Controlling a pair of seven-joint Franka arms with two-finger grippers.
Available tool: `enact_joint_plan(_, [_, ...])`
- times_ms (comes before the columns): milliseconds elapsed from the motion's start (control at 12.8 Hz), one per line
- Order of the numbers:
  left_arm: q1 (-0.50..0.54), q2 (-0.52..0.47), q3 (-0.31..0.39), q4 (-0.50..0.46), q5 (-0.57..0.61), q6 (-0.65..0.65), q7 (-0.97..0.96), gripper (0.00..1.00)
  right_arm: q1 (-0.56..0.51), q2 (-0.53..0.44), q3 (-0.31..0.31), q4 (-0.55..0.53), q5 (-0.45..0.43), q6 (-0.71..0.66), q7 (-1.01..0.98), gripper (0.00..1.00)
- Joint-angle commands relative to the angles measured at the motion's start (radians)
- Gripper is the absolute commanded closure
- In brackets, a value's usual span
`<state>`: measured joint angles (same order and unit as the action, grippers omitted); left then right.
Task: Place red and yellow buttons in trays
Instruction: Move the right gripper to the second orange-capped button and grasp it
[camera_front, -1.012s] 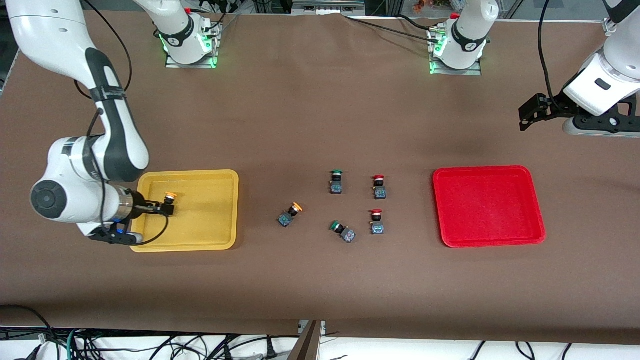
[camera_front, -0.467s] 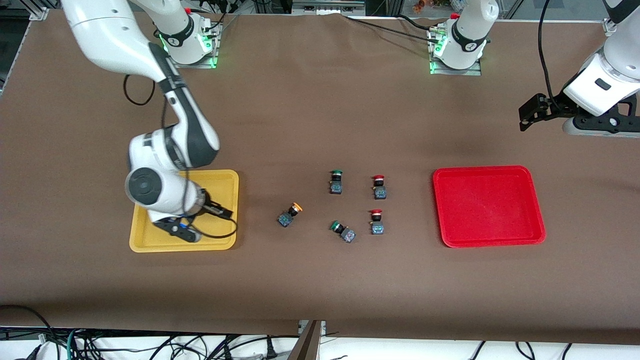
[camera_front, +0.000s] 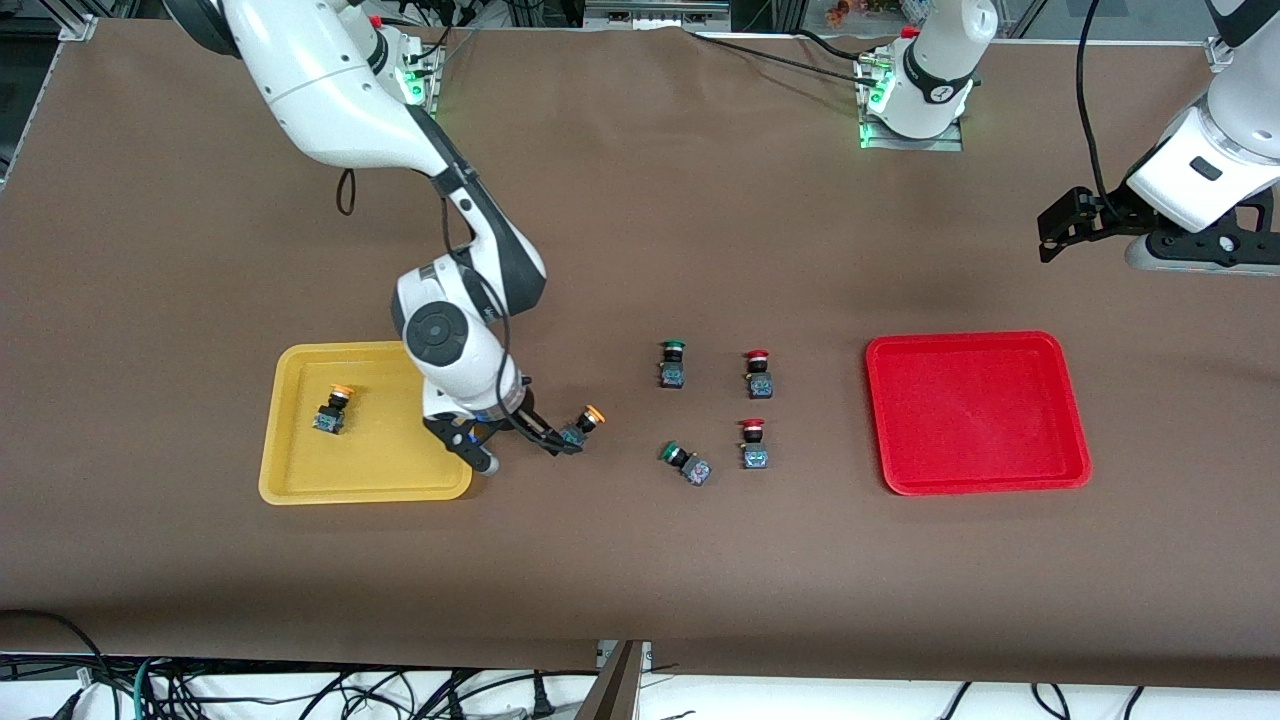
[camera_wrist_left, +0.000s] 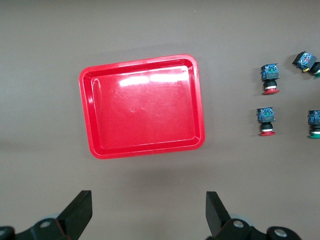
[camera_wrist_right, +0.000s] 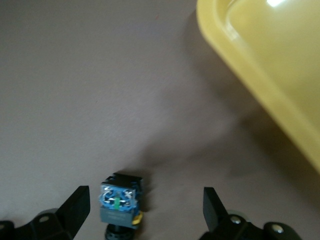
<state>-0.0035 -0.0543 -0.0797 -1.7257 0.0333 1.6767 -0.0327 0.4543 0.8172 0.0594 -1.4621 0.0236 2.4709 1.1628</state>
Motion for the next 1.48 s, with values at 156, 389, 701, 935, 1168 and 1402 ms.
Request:
enact_joint_plan(156, [0.007, -0.012, -0.003, -0.008, -0.004, 0.0, 0.024, 0.0, 0.05, 0.049, -0.016, 0.037, -0.005, 0.085, 0.12, 0.0])
enact_joint_plan(389, [0.007, -0.012, -0.003, -0.006, -0.006, 0.0, 0.024, 0.0, 0.063, 0.059, -0.016, 0.037, -0.007, 0.1, 0.127, 0.0])
enact_joint_plan(701, [0.007, -0.012, -0.003, -0.006, -0.006, 0.0, 0.024, 0.0, 0.064, 0.072, -0.018, 0.039, -0.007, 0.118, 0.133, 0.0])
enact_joint_plan(935, [0.007, -0.012, -0.003, -0.006, -0.006, 0.0, 0.024, 0.0, 0.07, 0.083, -0.02, 0.039, -0.008, 0.14, 0.133, 0.14])
enact_joint_plan(1168, [0.007, -0.012, -0.003, -0.006, -0.006, 0.0, 0.024, 0.0, 0.078, 0.085, -0.026, 0.039, -0.025, 0.145, 0.132, 1.0])
enact_joint_plan(1402, [0.007, -0.012, -0.003, -0.006, -0.004, 0.0, 0.024, 0.0, 0.076, 0.079, -0.026, 0.04, -0.027, 0.138, 0.127, 1.0])
